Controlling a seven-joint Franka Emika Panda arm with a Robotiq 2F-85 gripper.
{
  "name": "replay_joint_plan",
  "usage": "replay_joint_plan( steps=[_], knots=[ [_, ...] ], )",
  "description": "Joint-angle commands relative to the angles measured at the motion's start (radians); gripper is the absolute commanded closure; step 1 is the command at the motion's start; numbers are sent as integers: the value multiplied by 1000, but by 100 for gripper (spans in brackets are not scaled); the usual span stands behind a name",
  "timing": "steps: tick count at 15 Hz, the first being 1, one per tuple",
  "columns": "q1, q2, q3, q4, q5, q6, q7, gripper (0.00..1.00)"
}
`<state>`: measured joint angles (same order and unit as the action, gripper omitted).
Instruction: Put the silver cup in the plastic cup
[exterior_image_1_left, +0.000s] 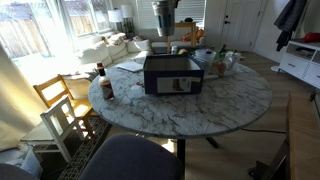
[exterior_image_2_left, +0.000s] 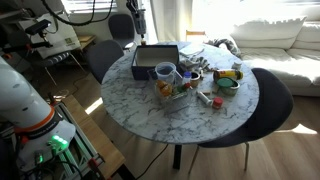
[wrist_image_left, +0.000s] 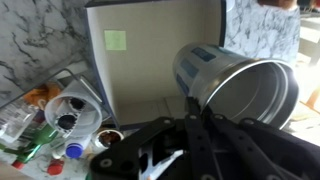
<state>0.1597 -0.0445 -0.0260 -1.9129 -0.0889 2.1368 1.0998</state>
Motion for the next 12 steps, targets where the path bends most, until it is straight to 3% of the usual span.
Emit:
replay_joint_plan(
  steps=[1,7,12],
  knots=[
    [-102,-203,9,-234,-55,54,130,99],
    [-321,-384,-60,-454,-37,162,164,99],
    [-429,-352,-80,-536,13,364,183,99]
  ],
)
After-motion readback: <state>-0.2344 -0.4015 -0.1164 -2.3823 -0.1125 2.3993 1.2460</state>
